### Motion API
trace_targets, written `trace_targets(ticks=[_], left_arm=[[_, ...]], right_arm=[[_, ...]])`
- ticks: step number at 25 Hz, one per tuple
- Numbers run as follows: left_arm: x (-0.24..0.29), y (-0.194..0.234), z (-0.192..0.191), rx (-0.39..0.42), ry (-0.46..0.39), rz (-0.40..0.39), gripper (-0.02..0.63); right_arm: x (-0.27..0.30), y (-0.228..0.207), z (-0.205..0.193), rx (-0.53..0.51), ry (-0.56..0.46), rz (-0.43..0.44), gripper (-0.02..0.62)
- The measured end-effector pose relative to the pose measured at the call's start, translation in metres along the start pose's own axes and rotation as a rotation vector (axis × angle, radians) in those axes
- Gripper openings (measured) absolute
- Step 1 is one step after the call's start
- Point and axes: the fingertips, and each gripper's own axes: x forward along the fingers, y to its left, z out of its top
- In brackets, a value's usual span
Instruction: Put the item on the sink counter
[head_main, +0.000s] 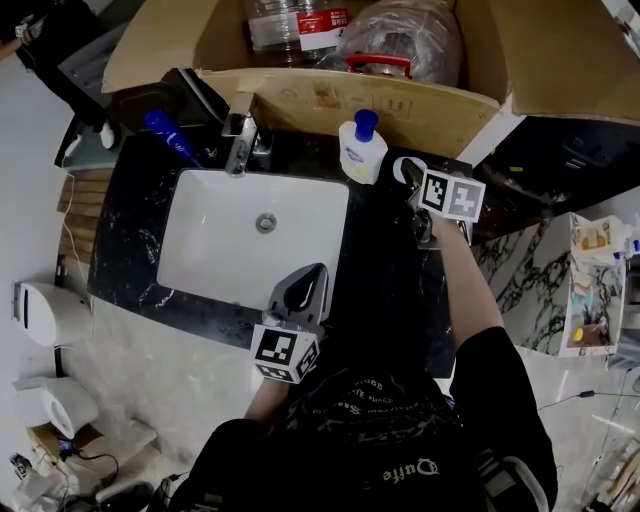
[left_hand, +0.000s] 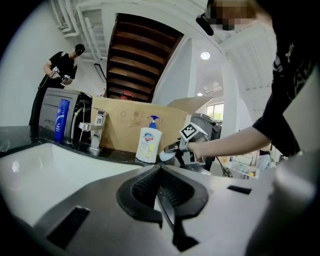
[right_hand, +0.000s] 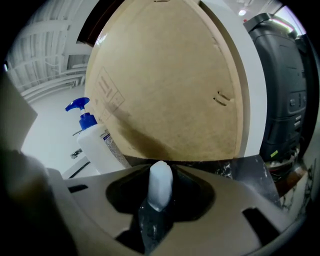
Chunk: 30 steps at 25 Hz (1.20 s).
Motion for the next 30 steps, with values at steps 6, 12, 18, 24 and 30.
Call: trace_targets(ticks=[6, 12, 18, 24, 30], left_arm=[[-0.002, 0.008, -0.01, -0.03, 0.014, 0.017, 0.008], [-0.008, 0.018, -0.017, -0.074, 0.017, 0.041, 0.006], [-0.008, 0.022, -0.019, -0.097, 0.012, 0.047, 0.006], [-0.006, 0.015, -0.021, -0.069, 0.022, 0.009, 0.006], [-0.009, 0.019, -0.021, -0.066, 0.017, 0.022, 0.006]], right_arm=[[0.003, -0.007, -0.001, 0.003, 0.038, -0.035, 0.133], [0.002, -0.017, -0.007, 0.041, 0.06, -0.059, 0.16], [0.0, -0.026, -0.011, 0.092, 0.061, -0.075, 0.179], [-0.004, -0.037, -0.014, 0.086, 0.063, -0.129, 0.213], [-0.008, -0.04, -0.018, 0.06, 0.069, -0.138, 0.212]])
